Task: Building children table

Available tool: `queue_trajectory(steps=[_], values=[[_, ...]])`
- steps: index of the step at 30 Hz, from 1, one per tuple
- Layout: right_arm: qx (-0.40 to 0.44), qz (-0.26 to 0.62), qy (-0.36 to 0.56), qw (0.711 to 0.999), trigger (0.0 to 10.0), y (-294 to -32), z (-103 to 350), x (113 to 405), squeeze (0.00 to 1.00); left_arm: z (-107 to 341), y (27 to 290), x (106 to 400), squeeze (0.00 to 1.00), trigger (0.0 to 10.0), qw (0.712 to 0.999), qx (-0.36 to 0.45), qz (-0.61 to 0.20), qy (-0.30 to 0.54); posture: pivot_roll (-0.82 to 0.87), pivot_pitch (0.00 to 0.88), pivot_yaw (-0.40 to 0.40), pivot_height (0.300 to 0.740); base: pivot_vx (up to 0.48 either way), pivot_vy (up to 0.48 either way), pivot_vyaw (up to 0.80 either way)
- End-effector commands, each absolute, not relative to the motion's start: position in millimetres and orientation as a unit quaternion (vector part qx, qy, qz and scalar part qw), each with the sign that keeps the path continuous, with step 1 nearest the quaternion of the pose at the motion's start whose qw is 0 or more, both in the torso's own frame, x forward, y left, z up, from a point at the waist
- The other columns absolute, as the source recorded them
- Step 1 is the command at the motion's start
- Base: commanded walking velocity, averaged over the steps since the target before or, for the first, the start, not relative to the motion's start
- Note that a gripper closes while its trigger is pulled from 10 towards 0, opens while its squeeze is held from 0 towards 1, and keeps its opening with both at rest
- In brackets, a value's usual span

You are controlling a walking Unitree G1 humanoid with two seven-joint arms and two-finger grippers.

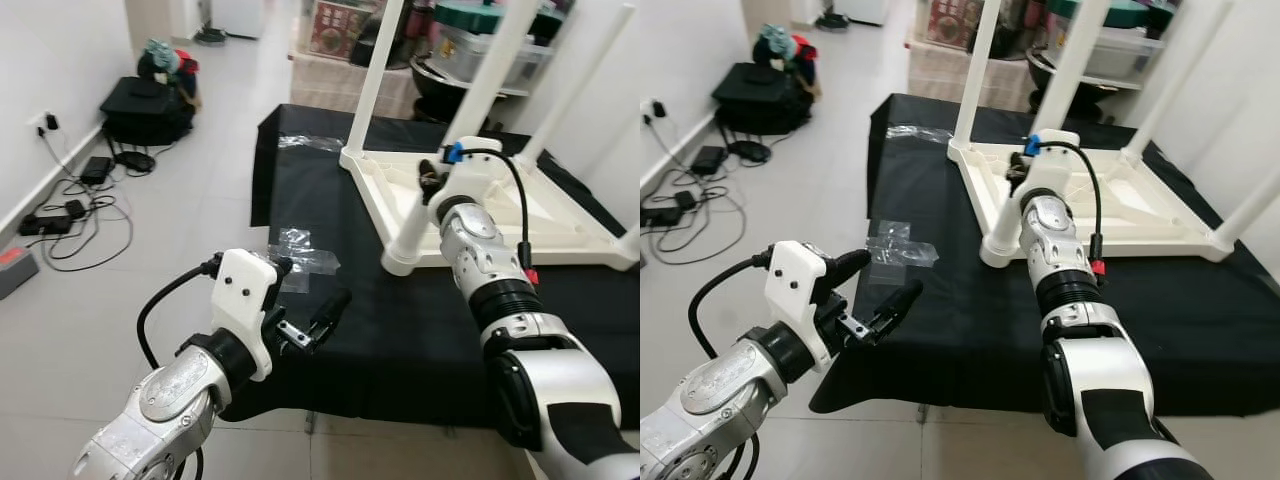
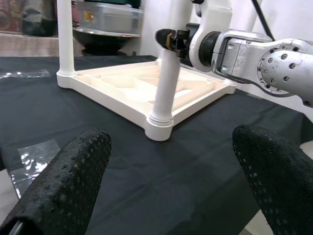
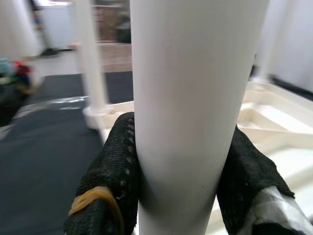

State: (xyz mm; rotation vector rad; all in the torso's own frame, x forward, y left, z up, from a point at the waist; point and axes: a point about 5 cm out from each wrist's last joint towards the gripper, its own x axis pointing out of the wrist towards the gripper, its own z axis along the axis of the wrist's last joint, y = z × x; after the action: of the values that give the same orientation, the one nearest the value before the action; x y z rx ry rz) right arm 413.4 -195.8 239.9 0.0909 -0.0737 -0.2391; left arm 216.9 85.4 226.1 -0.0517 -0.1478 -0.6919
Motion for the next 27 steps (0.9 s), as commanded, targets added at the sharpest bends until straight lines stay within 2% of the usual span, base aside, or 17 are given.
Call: queue_trajectory(steps=[1, 2, 6, 9, 10, 13, 15, 16, 17, 18, 19, 20, 21, 22, 23, 24, 27], values=[[0.031, -0.155, 0.026, 0.987, 0.2, -201, 205, 407, 0.0, 225, 85, 216, 0.0, 10.0, 0.937, -0.025, -0.341, -0.071, 0.06, 0.139, -0.153, 0.74, 0.0, 0.0, 0.0], [0.056, -0.13, 0.026, 0.99, 10.0, -187, 204, 409, 0.0, 225, 85, 216, 0.0, 10.0, 0.937, -0.025, -0.34, -0.071, 0.07, 0.139, -0.154, 0.74, 0.0, 0.0, 0.0], [0.088, -0.023, -0.028, 0.995, 10.0, -150, 220, 414, 0.0, 225, 85, 217, 0.0, 10.0, 0.937, -0.024, -0.34, -0.071, 0.06, 0.138, -0.151, 0.74, 0.0, 0.0, 0.0], [0.088, -0.018, -0.041, 0.995, 10.0, -144, 224, 415, 0.0, 225, 85, 217, 0.0, 10.0, 0.938, -0.024, -0.34, -0.071, 0.06, 0.138, -0.151, 0.74, 0.0, 0.0, 0.0], [0.093, -0.017, -0.05, 0.994, 10.0, -145, 229, 416, 1.0, 226, 85, 217, 0.0, 10.0, 0.938, -0.024, -0.339, -0.071, 0.06, 0.138, -0.155, 0.74, 0.0, 0.0, 0.0], [0.099, -0.006, -0.065, 0.993, 10.0, -147, 236, 416, 1.0, 225, 85, 217, 0.0, 10.0, 0.938, -0.024, -0.339, -0.071, 0.07, 0.139, -0.155, 0.74, 0.0, 0.0, 0.0], [0.126, 0.039, -0.085, 0.988, 10.0, -144, 248, 417, 1.0, 225, 85, 216, 0.0, 10.0, 0.938, -0.024, -0.338, -0.071, 0.06, 0.14, -0.156, 0.74, 0.0, 0.0, 0.0], [0.148, 0.109, -0.075, 0.98, 10.0, -136, 249, 416, 1.0, 225, 86, 216, 0.0, 10.0, 0.938, -0.024, -0.338, -0.071, 0.06, 0.14, -0.156, 0.74, 0.0, 0.0, 0.0], [0.148, 0.109, -0.075, 0.98, 10.0, -136, 249, 416, 1.0, 225, 86, 216, 0.0, 10.0, 0.938, -0.024, -0.338, -0.071, 0.06, 0.14, -0.156, 0.74, 0.0, 0.0, 0.0], [0.159, 0.271, -0.069, 0.947, 10.0, -121, 251, 407, 0.87, 225, 86, 216, 0.0, 10.0, 0.938, -0.024, -0.337, -0.071, 0.06, 0.14, -0.156, 0.74, 0.0, 0.0, 0.0], [0.153, 0.348, -0.069, 0.922, 10.0, -115, 251, 399, 0.87, 225, 86, 216, 0.0, 10.0, 0.938, -0.024, -0.338, -0.071, 0.06, 0.14, -0.156, 0.74, 0.0, 0.0, 0.0], [0.153, 0.348, -0.069, 0.922, 10.0, -115, 251, 399, 0.87, 225, 86, 216, 0.0, 10.0, 0.938, -0.024, -0.338, -0.071, 0.06, 0.14, -0.156, 0.74, 0.0, 0.0, 0.0], [0.14, 0.425, -0.068, 0.892, 10.0, -112, 250, 387, 0.0, 226, 86, 216, 0.0, 10.0, 0.938, -0.024, -0.338, -0.071, 0.06, 0.14, -0.155, 0.74, 0.0, 0.0, 0.0], [0.132, 0.49, -0.066, 0.859, 10.0, -110, 248, 375, 0.0, 226, 86, 216, 0.0, 10.0, 0.938, -0.024, -0.338, -0.071, 0.06, 0.14, -0.155, 0.74, 0.0, 0.0, 0.0], [0.132, 0.49, -0.066, 0.859, 10.0, -110, 248, 375, 0.0, 226, 86, 216, 0.0, 10.0, 0.938, -0.024, -0.338, -0.071, 0.06, 0.14, -0.155, 0.74, 0.0, 0.0, 0.0], [0.124, 0.532, -0.066, 0.835, 10.0, -111, 246, 367, 0.0, 226, 86, 216, 0.0, 10.0, 0.938, -0.024, -0.338, -0.072, 0.06, 0.14, -0.155, 0.74, 0.0, 0.0, 0.0], [0.115, 0.56, -0.066, 0.818, 10.0, -113, 243, 362, 0.0, 226, 86, 217, 0.0, 10.0, 0.938, -0.024, -0.338, -0.072, 0.06, 0.139, -0.155, 0.74, 0.0, 0.0, 0.0]])
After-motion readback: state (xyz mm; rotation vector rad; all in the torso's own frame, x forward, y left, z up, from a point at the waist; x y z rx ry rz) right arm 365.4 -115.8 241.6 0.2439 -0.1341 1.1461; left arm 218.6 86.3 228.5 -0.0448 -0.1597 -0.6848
